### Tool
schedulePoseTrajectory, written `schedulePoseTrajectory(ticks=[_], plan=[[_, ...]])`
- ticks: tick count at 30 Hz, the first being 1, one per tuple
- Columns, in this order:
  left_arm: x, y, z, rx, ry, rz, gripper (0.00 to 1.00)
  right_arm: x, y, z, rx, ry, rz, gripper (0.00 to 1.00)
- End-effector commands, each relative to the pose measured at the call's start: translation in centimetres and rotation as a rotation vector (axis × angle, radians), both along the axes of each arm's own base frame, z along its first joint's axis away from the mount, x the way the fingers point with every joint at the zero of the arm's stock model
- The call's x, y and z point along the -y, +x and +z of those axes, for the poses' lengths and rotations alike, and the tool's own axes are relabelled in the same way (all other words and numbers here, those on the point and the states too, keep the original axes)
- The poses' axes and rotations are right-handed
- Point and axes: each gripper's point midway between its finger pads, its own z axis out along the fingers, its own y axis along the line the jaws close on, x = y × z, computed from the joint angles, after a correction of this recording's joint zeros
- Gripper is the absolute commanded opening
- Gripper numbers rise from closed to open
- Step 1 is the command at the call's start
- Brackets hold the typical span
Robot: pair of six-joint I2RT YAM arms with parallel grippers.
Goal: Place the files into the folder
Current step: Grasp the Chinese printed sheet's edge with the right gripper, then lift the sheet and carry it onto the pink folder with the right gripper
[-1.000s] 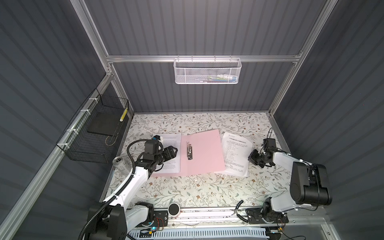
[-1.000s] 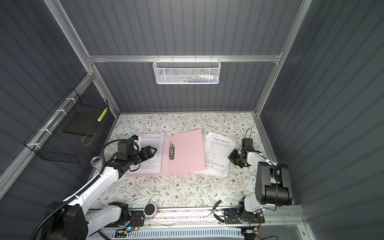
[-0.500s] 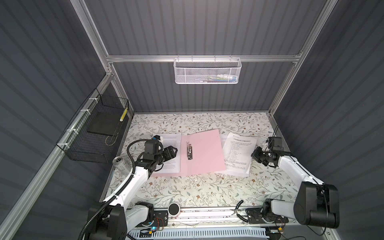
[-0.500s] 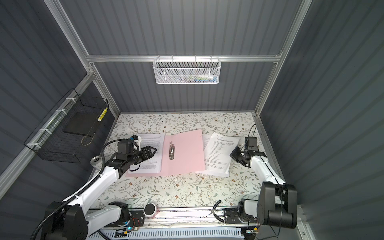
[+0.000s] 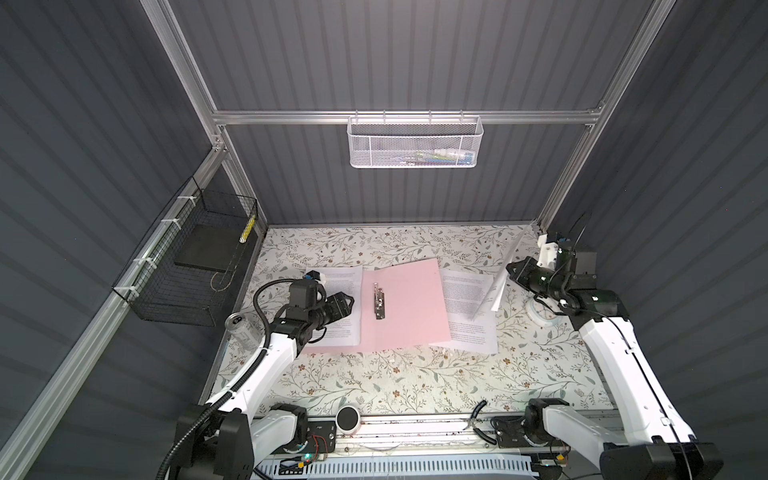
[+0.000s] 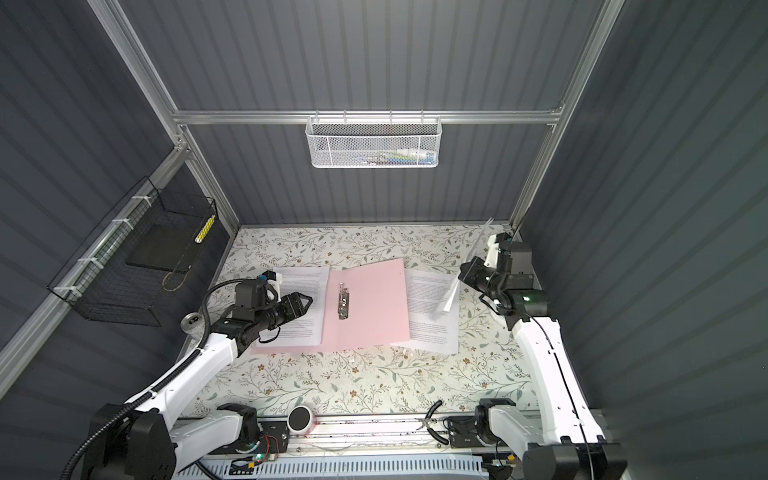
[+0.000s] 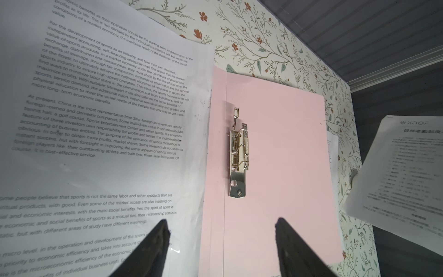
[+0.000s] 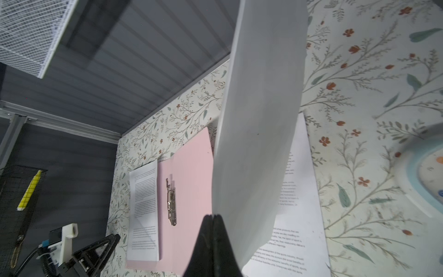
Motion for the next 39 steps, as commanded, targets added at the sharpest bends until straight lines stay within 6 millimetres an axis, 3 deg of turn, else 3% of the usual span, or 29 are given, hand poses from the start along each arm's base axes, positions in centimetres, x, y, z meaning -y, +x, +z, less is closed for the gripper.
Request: schedulePoseTrajectory(ticks=[1,5,9,11,14,18,24,28,33,39], plan=[[-0.2,-0.3,0.7,0.008,0.001,0.011,0.71,-1.7,0.6,2.2,0.026,0.005,0.032,0.0],[-0.3,-0.6,0.6,0.01,0.004,0.014,0.71,-5.1,1.3,5.3,0.082,0.035,0.114,0.0],[-0.4,-0.9,0.7,0.012,0.008,0.015,0.7,-8.7,0.5,8.3,0.141,0.031,0.208,0.0],[-0.6,-1.0,0.6,0.012,0.017,0.017,0.7,-10.4,-0.2,9.0,0.15,0.052,0.259,0.0],[-0.9,-1.2,0.7,0.014,0.037,0.021,0.71,-11.8,-0.9,8.4,0.141,0.089,0.31,0.0],[-0.9,-1.3,0.7,0.017,0.045,0.014,0.71,-12.8,-1.3,4.5,0.071,0.133,0.351,0.0],[-0.8,-1.2,0.2,0.009,0.038,0.007,0.73,-14.1,0.6,-7.3,-0.144,0.123,0.359,0.0],[-0.9,-1.5,0.3,0.008,0.042,0.008,0.74,-14.6,1.3,-12.3,-0.241,0.107,0.357,0.0],[-1.2,-1.8,0.3,0.009,0.056,0.013,0.74,-14.8,1.7,-14.7,-0.294,0.083,0.366,0.0],[-1.3,-2.0,-0.2,0.0,0.064,0.017,0.73,-15.2,1.9,-15.3,-0.309,0.089,0.38,0.0]])
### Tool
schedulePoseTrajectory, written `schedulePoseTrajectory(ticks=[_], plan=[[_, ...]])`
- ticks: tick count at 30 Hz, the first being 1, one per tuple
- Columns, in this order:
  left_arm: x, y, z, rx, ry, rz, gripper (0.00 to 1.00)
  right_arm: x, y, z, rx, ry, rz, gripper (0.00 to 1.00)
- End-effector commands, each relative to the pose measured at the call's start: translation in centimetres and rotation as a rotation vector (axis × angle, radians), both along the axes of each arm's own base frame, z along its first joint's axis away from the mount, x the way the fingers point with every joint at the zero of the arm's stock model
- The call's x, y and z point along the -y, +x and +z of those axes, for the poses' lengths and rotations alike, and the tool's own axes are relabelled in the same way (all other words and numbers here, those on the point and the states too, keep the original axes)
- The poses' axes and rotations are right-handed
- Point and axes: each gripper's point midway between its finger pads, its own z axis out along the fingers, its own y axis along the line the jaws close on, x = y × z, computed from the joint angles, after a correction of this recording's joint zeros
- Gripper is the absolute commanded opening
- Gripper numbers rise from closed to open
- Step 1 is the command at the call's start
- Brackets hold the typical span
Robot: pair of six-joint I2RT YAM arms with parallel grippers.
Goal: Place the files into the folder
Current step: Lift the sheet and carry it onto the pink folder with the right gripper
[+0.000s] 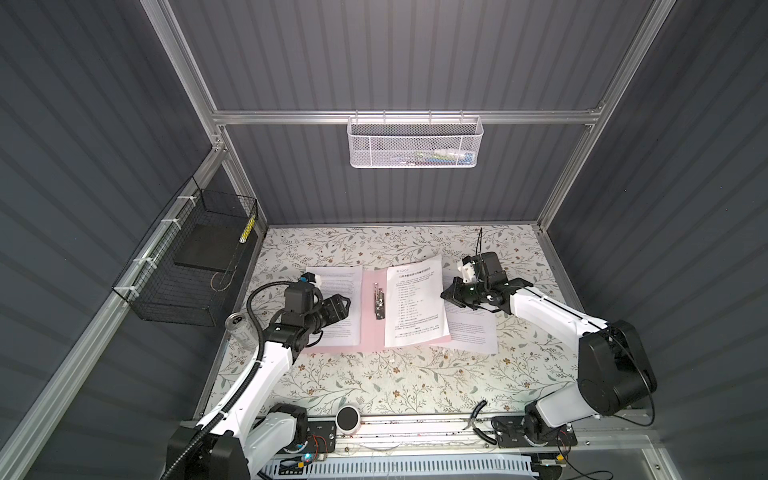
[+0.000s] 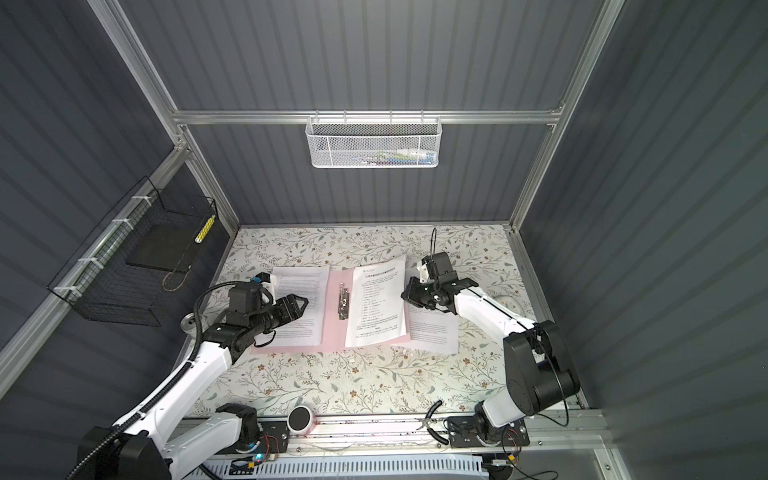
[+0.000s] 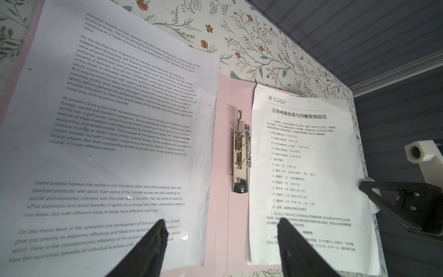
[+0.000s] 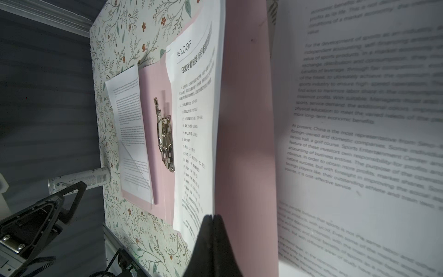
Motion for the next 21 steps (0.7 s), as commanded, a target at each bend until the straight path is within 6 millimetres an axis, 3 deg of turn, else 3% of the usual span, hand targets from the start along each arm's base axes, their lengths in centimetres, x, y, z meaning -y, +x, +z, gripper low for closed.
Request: schedulePoseTrajectory(ticks=[1,5,10,15,21], plan=[[-0.3,-0.8,-1.1,-0.024,0.033,-0.007,0.73,-0.8,0.7,1.2,0.039,0.027,0.022,0.0],[-0.3,-0.7,-1.1,-0.025,0.034,-0.008,0.73,-0.9,1.2,1.8,0.053,0.008,0.038,0.0],[-0.3,-0.8,-1.4,-0.029,0.036,-0.008,0.73,-1.6,1.1,0.2,0.012,0.015,0.081,0.0],[-0.4,-0.8,-1.7,-0.035,0.041,-0.005,0.74,-2.6,0.9,-1.9,-0.032,0.068,0.103,0.19],[-0.4,-0.8,-2.0,-0.041,0.045,-0.006,0.74,-2.9,1.0,-3.6,-0.059,0.079,0.101,0.2]])
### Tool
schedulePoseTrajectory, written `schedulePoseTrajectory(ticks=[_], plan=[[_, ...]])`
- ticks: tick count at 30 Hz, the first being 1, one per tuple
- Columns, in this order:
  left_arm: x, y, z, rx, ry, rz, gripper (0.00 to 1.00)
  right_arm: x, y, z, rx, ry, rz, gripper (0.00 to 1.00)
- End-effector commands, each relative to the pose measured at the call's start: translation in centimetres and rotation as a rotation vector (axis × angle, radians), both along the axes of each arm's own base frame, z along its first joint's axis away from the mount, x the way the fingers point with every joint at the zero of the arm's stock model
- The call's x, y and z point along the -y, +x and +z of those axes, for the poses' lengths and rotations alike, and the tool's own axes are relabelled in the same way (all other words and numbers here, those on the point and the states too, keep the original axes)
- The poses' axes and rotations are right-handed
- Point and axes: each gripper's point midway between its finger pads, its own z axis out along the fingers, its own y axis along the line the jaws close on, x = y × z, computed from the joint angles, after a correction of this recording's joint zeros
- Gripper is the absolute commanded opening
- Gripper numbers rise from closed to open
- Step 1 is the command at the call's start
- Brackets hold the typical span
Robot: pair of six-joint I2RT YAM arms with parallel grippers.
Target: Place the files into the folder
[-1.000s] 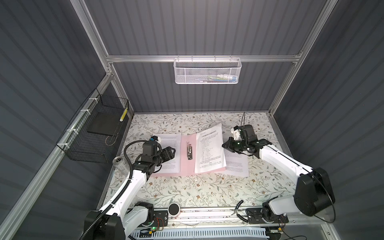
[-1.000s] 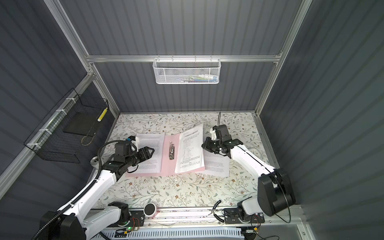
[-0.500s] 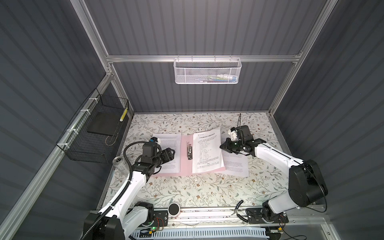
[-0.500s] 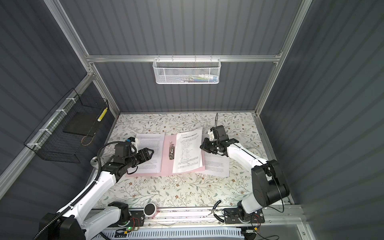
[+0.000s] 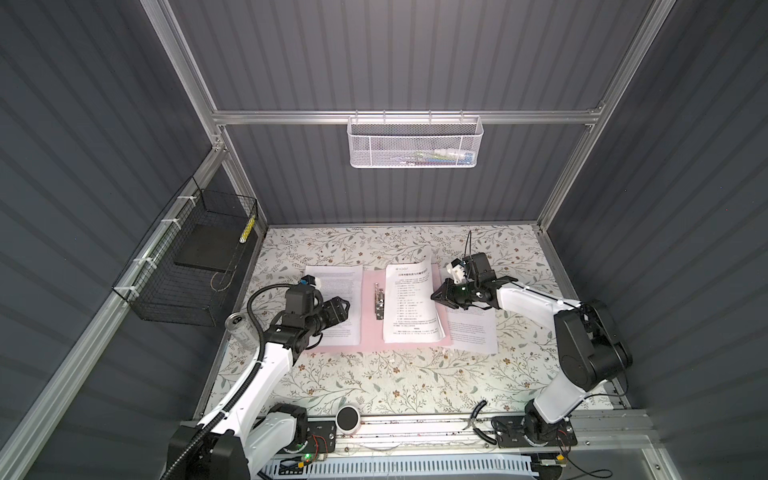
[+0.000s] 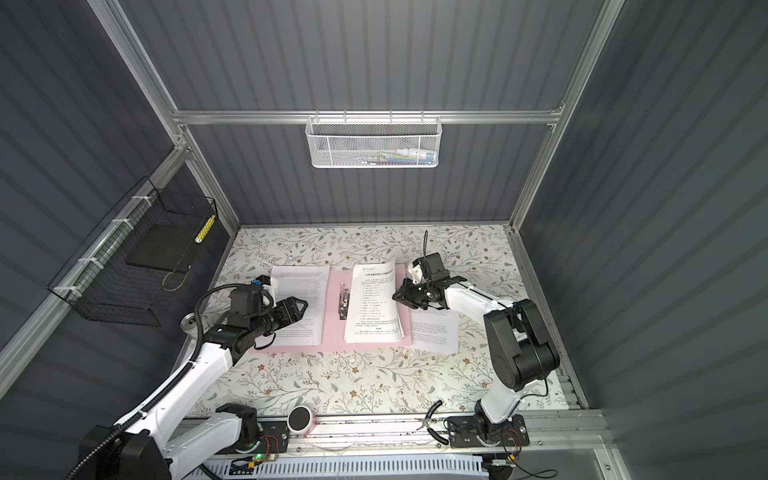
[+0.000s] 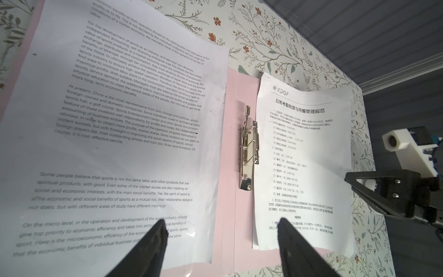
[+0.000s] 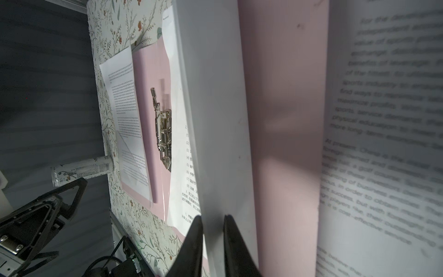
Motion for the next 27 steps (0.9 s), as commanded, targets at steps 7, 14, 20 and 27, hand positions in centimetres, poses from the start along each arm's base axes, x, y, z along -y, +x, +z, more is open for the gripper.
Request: schedulePoseTrajectory(ticks=[7,14,20,27], plan=[[-0.3,-0.6,-1.0,-0.02,0.032,-0.005,0.74,2.0,0.0,-2.2,-0.013,-0.171,-0.031,0.22],[-0.1,-0.3,-1.3,-0.025,0.022,-0.008,0.73,2.0,0.0,-2.8,-0.016,-0.175,-0.022,0.23],[-0.1,-0.2,-1.4,-0.029,0.022,-0.006,0.73,0.9,0.3,-3.7,-0.029,-0.123,-0.005,0.24],[-0.2,-0.2,-1.1,-0.028,0.029,-0.001,0.73,0.7,0.4,-4.1,-0.034,-0.112,0.001,0.22]])
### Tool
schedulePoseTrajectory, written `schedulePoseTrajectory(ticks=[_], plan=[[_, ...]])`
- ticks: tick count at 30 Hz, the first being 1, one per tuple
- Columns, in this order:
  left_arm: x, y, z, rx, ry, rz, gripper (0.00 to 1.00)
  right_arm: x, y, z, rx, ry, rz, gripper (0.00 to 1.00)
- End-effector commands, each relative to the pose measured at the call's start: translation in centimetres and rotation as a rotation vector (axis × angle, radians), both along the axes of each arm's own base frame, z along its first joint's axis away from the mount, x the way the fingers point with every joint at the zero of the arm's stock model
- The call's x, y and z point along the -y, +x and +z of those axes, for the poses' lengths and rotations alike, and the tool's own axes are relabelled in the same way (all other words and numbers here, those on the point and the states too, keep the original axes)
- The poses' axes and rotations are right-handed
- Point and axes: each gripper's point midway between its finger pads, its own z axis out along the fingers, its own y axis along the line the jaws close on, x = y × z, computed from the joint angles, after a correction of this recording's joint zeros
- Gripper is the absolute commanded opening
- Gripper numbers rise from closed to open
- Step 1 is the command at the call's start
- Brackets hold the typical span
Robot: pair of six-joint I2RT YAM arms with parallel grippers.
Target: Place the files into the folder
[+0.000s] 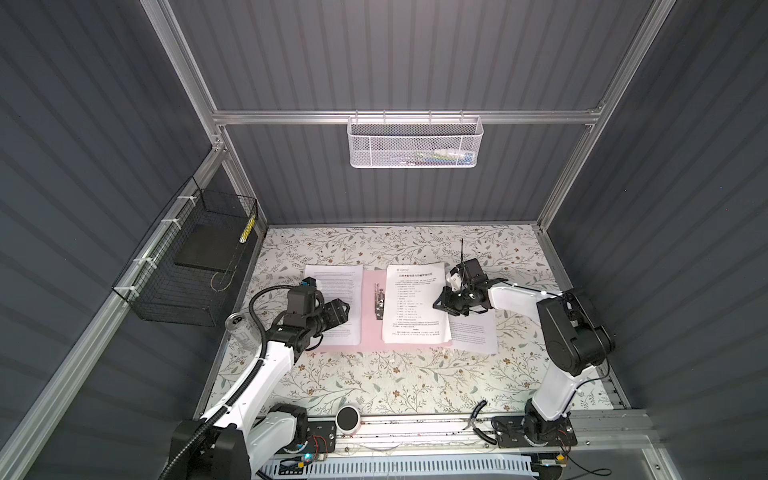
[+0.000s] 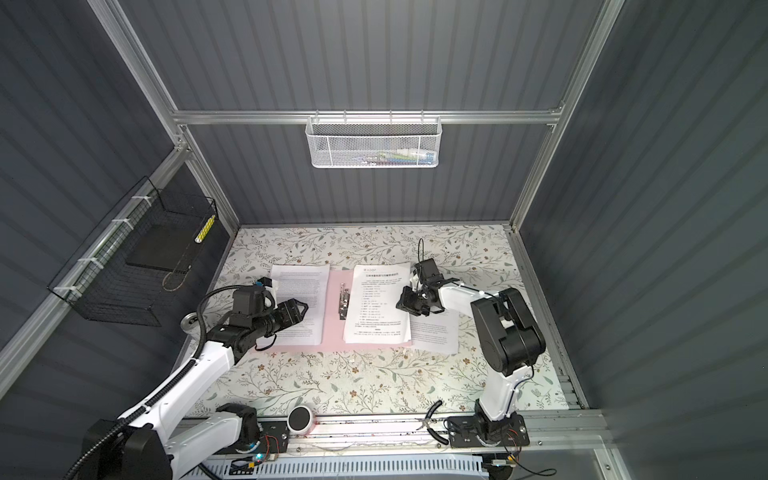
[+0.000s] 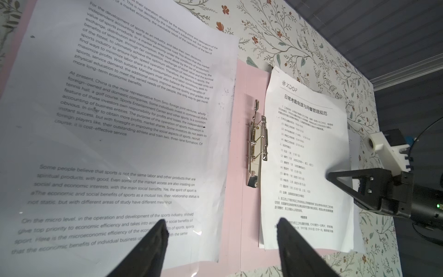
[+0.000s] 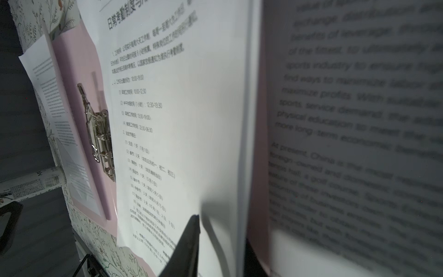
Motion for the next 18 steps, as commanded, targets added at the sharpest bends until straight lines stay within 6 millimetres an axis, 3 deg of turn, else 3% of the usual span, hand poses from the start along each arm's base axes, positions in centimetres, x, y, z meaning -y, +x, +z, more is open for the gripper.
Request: schedulePoseTrajectory(ticks=[1,2,6,18], plan=[[-0.1,-0.1,-0.1,-0.001,0.015,-0.005,0.73,-0.7,0.5,1.2,0.039,0.029,0.016,0.2],[-0.1,-0.1,-0.1,-0.001,0.015,-0.006,0.73,-0.7,0.5,1.4,0.045,0.031,0.014,0.19],[0.0,0.1,-0.2,-0.004,0.013,-0.009,0.73,-0.8,0.7,3.2,0.079,0.053,0.011,0.01],[0.1,0.0,-0.8,-0.009,0.009,-0.01,0.72,-3.8,0.7,11.4,0.195,0.266,0.091,0.0]])
